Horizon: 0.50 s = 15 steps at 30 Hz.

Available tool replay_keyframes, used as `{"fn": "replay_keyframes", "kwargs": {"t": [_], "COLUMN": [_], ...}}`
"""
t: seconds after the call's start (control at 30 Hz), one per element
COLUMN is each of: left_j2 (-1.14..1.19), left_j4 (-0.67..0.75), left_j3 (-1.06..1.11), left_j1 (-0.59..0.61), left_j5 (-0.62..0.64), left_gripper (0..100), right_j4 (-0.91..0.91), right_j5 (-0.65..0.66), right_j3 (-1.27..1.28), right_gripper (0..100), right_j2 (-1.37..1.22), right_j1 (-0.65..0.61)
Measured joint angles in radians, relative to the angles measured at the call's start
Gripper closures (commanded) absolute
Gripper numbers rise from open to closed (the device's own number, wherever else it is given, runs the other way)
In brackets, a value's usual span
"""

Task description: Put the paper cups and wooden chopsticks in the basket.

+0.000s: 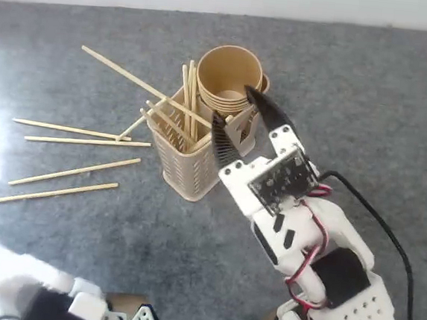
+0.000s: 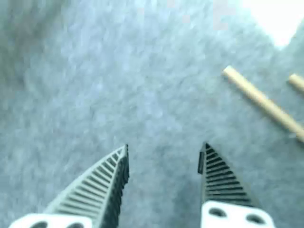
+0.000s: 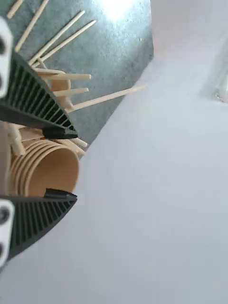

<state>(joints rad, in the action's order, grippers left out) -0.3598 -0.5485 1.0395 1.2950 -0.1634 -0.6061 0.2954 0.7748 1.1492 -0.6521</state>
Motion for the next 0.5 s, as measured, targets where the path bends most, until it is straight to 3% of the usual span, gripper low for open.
{"fn": "replay_keyframes", "kwargs": {"t": [0.17, 0.3, 0.5], "left_j2": [0.000, 0.000, 0.000], "left_j4": [-0.222, -0.387, -0.546], "left_j3": [-0.189, -0.321, -0.548], "left_j1": [-0.256, -0.463, -0.786], "left_j5": [0.000, 0.000, 0.080], "left_gripper": [77, 77, 77], "right_j4": [-0.150, -0.265, -0.393], "right_j5": [0.000, 0.000, 0.000], "right_j3": [0.000, 0.000, 0.000], "right_gripper": [82.4, 99.5, 98.7], "right_j2": [0.032, 0.058, 0.063], "right_j1": [0.109, 0.206, 0.281]}}
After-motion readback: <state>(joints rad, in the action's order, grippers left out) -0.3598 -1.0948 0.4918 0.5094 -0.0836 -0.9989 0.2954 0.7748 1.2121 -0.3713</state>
